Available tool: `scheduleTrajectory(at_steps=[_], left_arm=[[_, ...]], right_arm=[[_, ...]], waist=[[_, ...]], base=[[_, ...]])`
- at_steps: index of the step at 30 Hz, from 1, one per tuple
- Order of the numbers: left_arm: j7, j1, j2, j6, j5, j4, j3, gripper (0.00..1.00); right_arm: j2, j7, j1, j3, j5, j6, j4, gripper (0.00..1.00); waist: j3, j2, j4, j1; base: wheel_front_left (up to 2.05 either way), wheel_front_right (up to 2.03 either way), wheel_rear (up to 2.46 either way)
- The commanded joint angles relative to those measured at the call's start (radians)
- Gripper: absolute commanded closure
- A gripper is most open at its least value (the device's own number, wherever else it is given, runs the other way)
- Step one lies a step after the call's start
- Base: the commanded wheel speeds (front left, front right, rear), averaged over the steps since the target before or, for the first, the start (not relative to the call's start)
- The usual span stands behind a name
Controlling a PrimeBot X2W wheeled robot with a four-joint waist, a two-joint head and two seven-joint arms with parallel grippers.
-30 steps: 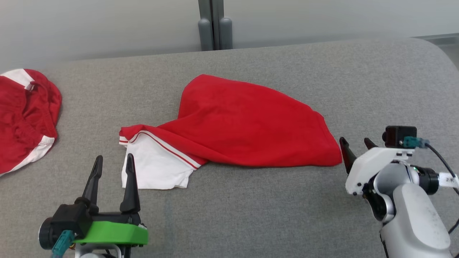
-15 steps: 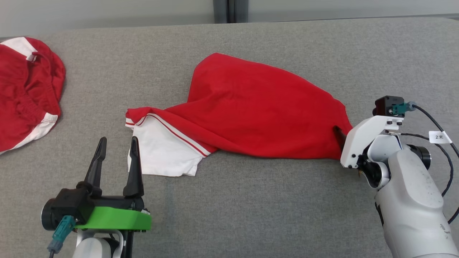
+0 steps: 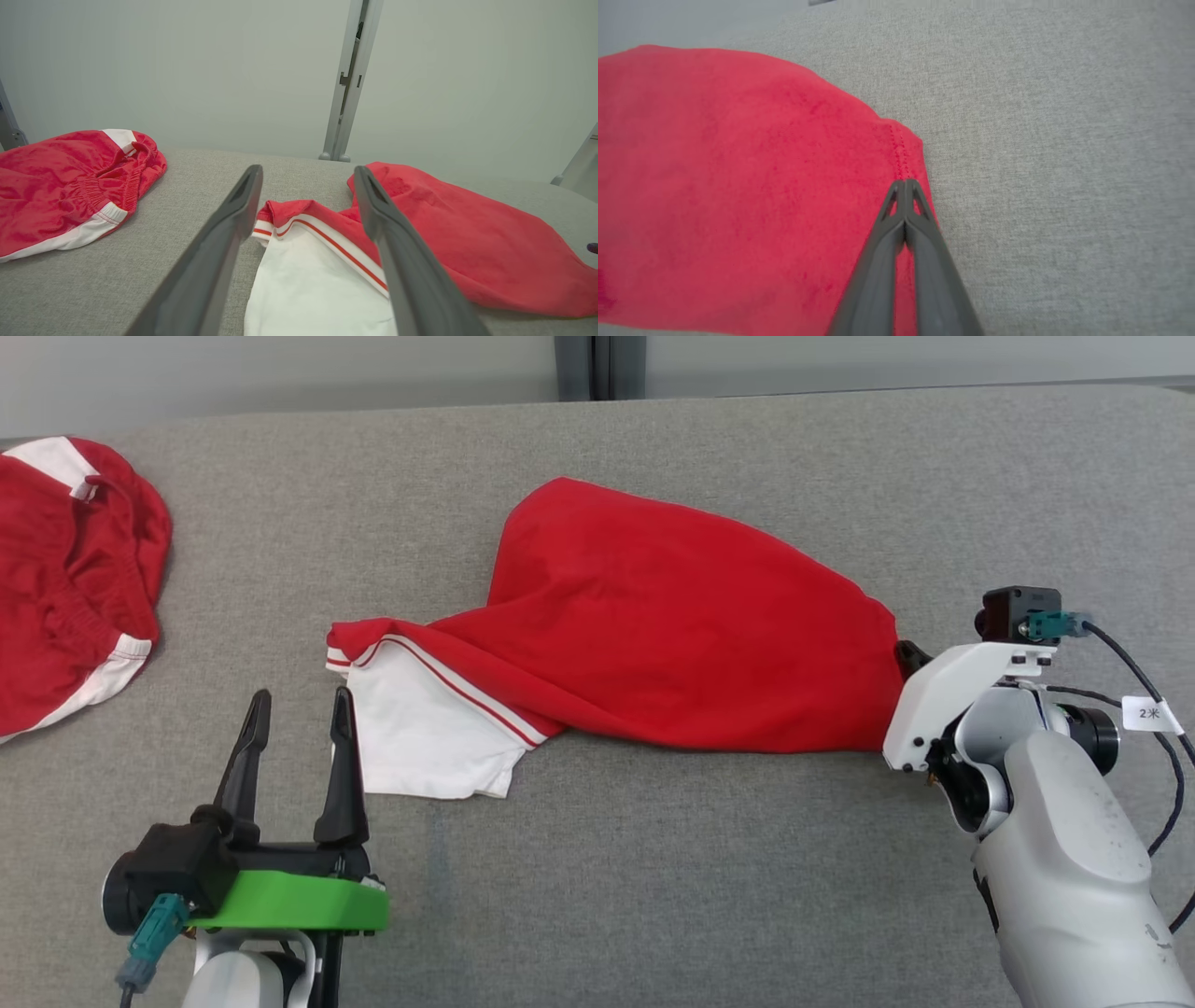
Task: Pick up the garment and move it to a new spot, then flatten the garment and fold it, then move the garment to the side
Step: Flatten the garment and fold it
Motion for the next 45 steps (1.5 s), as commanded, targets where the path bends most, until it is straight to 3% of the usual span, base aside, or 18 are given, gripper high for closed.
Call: scheduleTrajectory(at_steps=[1,11,12,13,22,37,38,40,43,45], left_arm=[[0.000,0.010,0.000,0.003,-0.007,0.000,0.005,0.00],[0.000,0.018,0.000,0.003,-0.005,-0.006,0.012,0.00],[0.000,0.016,0.000,0.002,-0.005,-0.005,0.011,0.00],[0.000,0.014,0.000,0.002,-0.005,-0.004,0.010,0.00],[0.000,0.001,0.000,-0.002,-0.011,-0.007,0.002,0.00],[0.000,-0.027,0.000,-0.006,-0.007,-0.003,-0.008,0.00],[0.000,-0.028,0.000,-0.006,-0.007,-0.002,-0.008,0.00],[0.000,-0.027,0.000,-0.007,-0.006,-0.002,-0.006,0.00],[0.000,-0.023,0.000,-0.007,-0.006,0.000,-0.003,0.00],[0.000,-0.017,0.000,-0.006,-0.006,0.000,-0.002,0.00]], right_arm=[[-0.003,-0.008,0.022,0.001,0.015,-0.001,-0.015,1.00],[-0.029,0.036,0.080,0.005,0.023,-0.001,-0.083,1.00],[-0.028,0.037,0.081,0.003,0.020,-0.001,-0.084,0.03],[-0.027,0.040,0.080,0.000,0.019,-0.001,-0.084,0.00],[-0.033,0.037,0.029,0.000,-0.003,-0.001,-0.046,0.00],[-0.034,0.016,-0.053,0.067,0.003,0.000,0.154,0.00],[-0.033,0.013,-0.054,0.076,0.008,0.000,0.162,0.14],[-0.032,0.005,-0.054,0.088,0.017,0.001,0.175,0.51],[-0.040,-0.014,-0.061,0.103,0.021,0.001,0.187,0.95],[-0.049,-0.036,-0.069,0.104,0.018,0.000,0.191,1.00]], waist=[[-0.014,0.0000,-0.014,0.0000],[-0.026,0.0000,-0.039,0.0000],[-0.025,0.0000,-0.038,0.0000],[-0.024,0.0000,-0.036,0.0000],[0.001,0.0000,-0.004,0.0000],[0.048,0.0000,0.046,0.0000],[0.047,0.0000,0.048,0.0000],[0.046,0.0000,0.051,0.0000],[0.041,0.0000,0.053,0.0000],[0.037,0.0000,0.053,0.0000]], base=[[0.00,0.00,0.00],[0.00,0.00,0.00],[0.00,0.00,0.00],[0.00,0.00,0.00],[0.00,0.00,0.00],[0.00,0.00,0.00],[0.00,0.00,0.00],[0.00,0.00,0.00],[0.00,0.00,0.00],[0.00,0.00,0.00]])
